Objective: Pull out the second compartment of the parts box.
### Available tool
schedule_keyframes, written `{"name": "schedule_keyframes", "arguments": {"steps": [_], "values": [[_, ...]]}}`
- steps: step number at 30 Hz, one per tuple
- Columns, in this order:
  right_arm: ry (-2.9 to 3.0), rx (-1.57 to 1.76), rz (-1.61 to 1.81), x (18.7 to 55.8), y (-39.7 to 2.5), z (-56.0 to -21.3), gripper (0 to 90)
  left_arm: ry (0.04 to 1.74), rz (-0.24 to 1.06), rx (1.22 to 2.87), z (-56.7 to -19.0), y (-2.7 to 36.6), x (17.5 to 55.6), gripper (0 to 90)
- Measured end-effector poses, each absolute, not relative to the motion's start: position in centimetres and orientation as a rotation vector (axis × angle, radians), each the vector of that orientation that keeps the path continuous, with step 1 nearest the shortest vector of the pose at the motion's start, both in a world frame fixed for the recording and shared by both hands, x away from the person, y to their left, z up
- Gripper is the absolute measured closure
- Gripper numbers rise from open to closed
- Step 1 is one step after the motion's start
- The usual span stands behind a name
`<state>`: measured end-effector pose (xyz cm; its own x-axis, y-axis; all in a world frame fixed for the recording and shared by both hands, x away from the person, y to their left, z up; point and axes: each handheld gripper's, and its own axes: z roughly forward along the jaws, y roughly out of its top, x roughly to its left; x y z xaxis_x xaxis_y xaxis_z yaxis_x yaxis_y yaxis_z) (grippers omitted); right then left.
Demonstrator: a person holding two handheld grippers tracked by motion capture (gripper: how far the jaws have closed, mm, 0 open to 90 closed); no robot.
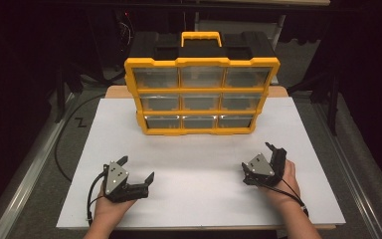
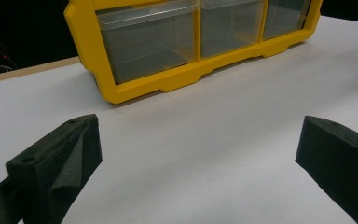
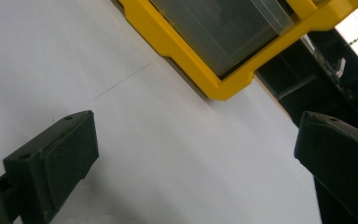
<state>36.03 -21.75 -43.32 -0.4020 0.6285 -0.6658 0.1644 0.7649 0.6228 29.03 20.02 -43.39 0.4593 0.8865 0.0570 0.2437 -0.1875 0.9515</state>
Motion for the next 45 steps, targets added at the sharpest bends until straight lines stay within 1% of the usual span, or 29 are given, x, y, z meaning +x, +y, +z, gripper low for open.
{"name": "schedule_keyframes", "arguments": {"steps": [37, 45], "values": [[1.912, 0.101, 0.152, 33.6, -18.4, -43.0, 1.1, 0.978, 0.792, 1.699, -43.3, 20.1, 29.0, 1.0], [1.89, 0.047, 0.101, 33.2, -17.9, -42.8, 1.1, 0.987, 0.776, 1.695, -43.3, 20.2, 29.1, 1.0]]}}
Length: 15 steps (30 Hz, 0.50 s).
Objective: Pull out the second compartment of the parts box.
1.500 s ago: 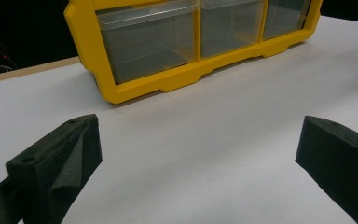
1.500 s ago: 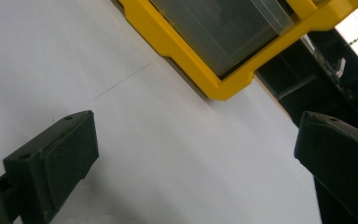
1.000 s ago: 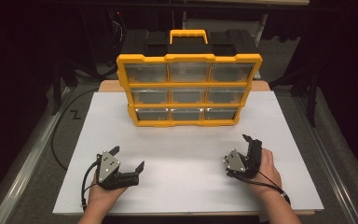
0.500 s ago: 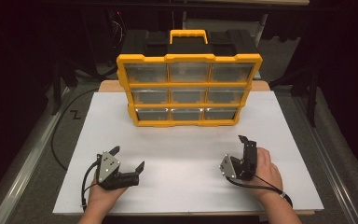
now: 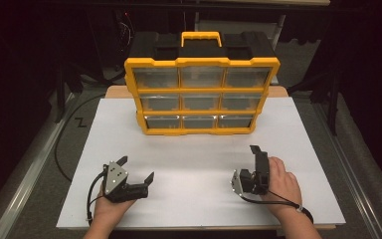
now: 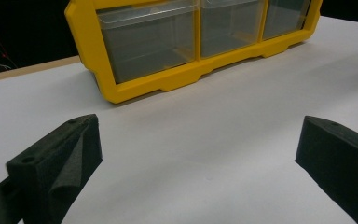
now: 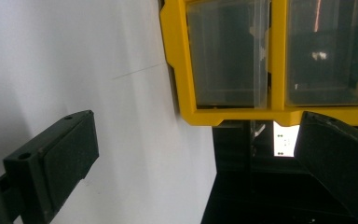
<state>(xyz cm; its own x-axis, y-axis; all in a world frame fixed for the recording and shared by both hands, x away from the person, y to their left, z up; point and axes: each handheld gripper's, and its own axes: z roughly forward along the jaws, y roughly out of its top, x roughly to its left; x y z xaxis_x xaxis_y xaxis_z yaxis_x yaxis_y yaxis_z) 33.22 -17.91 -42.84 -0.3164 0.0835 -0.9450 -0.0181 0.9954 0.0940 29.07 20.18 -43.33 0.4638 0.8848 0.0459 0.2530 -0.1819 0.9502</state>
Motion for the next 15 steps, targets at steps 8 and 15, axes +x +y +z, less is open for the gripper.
{"name": "schedule_keyframes", "arguments": {"steps": [8, 15], "values": [[1.877, -0.008, 0.068, 33.3, -17.0, -43.0, 1.3, 1.004, 0.81, 1.693, -43.2, 20.4, 29.2, 0.4], [1.866, -0.02, 0.051, 33.9, -16.0, -43.0, 1.4, 1.001, 0.79, 1.685, -43.3, 20.5, 29.4, 0.5]]}}
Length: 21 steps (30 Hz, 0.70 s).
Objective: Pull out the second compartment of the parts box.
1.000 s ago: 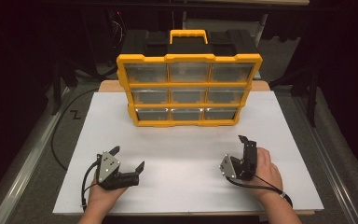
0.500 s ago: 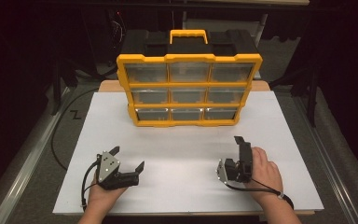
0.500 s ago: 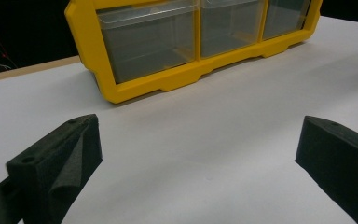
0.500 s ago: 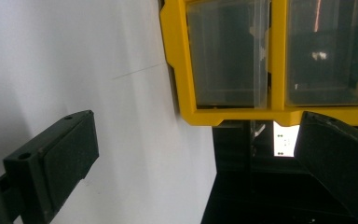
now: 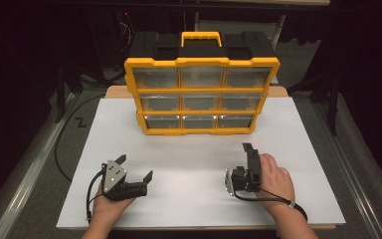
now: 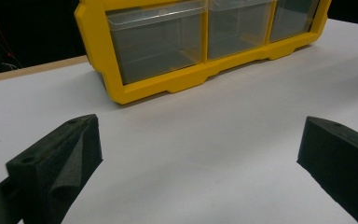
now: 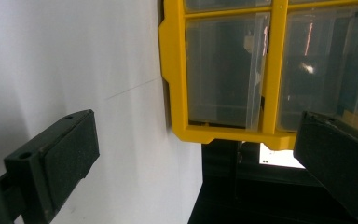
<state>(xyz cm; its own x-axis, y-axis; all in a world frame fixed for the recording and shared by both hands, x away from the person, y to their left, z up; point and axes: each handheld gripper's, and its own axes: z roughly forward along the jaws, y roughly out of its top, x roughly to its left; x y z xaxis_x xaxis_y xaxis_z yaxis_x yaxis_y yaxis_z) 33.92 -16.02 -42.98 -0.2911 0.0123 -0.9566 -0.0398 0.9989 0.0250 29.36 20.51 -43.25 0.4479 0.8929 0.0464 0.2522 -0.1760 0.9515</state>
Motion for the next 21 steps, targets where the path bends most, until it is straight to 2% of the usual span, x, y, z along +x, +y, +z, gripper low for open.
{"name": "schedule_keyframes", "arguments": {"steps": [12, 21], "values": [[1.84, -0.032, 0.069, 35.4, -14.9, -42.4, 3.3, 0.972, 0.775, 1.705, -43.4, 20.1, 29.3, 0.5], [1.783, -0.043, 0.084, 35.6, -14.1, -41.7, 13.2, 0.964, 0.765, 1.714, -43.4, 19.9, 29.2, 0.4]]}}
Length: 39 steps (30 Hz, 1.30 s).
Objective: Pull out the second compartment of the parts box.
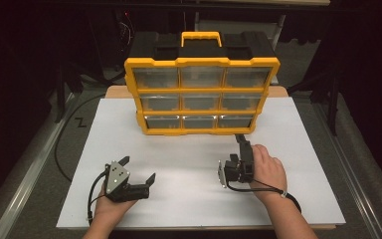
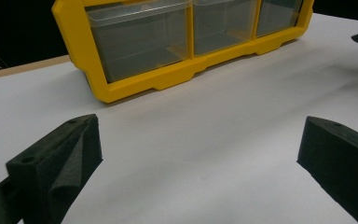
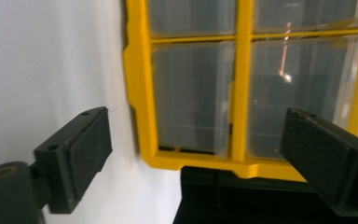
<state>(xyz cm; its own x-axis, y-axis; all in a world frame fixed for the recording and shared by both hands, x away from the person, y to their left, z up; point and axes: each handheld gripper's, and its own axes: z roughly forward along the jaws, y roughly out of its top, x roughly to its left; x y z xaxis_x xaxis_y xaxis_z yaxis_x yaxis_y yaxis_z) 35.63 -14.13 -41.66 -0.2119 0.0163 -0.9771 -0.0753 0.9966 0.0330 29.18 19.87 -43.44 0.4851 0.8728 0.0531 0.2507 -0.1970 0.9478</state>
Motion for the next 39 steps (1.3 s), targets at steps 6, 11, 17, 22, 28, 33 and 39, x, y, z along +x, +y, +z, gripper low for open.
{"name": "schedule_keyframes", "arguments": {"steps": [6, 11, 17, 22, 28, 33, 39], "values": [[1.726, -0.054, 0.096, 35.7, -13.6, -40.6, 21.5, 0.957, 0.767, 1.715, -43.4, 19.9, 29.2, 0.5], [1.697, -0.06, 0.095, 35.9, -13.2, -39.7, 29.1, 0.959, 0.767, 1.717, -43.4, 19.9, 29.1, 0.5], [1.652, -0.066, 0.117, 35.8, -12.5, -38.7, 38.5, 0.956, 0.762, 1.717, -43.5, 19.9, 29.0, 0.5], [1.622, -0.066, 0.128, 36.0, -11.9, -37.8, 43.7, 0.956, 0.763, 1.714, -43.5, 19.9, 29.0, 0.5], [1.587, -0.077, 0.133, 36.8, -11.0, -35.9, 47.5, 0.952, 0.758, 1.711, -43.5, 19.9, 29.1, 0.5], [1.578, -0.053, 0.149, 37.3, -10.2, -34.7, 50.6, 0.947, 0.753, 1.711, -43.5, 19.9, 29.1, 0.5], [1.562, -0.08, 0.151, 37.9, -9.1, -33.4, 52.4, 0.941, 0.752, 1.71, -43.4, 19.9, 29.0, 0.5]]}}
